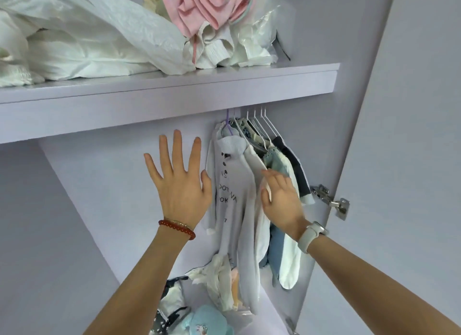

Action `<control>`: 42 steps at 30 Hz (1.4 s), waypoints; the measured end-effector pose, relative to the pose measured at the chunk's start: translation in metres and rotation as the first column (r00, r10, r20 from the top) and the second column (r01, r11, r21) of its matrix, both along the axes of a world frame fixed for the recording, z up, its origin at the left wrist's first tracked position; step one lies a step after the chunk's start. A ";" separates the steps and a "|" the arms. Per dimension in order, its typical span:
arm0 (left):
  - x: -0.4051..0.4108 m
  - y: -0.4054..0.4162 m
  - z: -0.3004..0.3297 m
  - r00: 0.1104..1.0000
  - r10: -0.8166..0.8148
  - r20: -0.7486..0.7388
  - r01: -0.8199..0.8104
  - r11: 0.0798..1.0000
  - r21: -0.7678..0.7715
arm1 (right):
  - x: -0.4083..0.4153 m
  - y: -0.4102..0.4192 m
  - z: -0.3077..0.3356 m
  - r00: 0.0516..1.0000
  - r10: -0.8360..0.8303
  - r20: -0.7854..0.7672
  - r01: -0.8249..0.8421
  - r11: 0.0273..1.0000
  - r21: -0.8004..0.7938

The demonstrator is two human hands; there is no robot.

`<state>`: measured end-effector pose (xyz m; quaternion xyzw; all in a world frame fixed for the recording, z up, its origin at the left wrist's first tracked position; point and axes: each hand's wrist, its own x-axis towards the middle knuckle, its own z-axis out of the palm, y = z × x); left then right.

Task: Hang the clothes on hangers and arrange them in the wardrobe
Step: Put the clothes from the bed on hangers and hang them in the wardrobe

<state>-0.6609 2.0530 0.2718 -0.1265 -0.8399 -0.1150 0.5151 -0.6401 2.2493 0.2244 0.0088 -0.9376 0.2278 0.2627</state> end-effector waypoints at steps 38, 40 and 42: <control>0.869 0.149 -0.379 -0.047 0.024 0.999 0.644 -0.763 0.049 | 1.000 -0.210 -0.343 -0.528 -0.391 0.754 0.636 -0.770 0.046; 0.897 0.141 -0.398 0.030 0.061 0.998 0.592 -0.805 0.031 | 1.037 -0.222 -0.358 -0.557 -0.338 0.758 0.564 -0.824 0.047; 0.916 0.135 -0.417 0.102 0.060 0.993 0.533 -0.846 -0.004 | 1.071 -0.229 -0.372 -0.564 -0.286 0.775 0.498 -0.866 0.043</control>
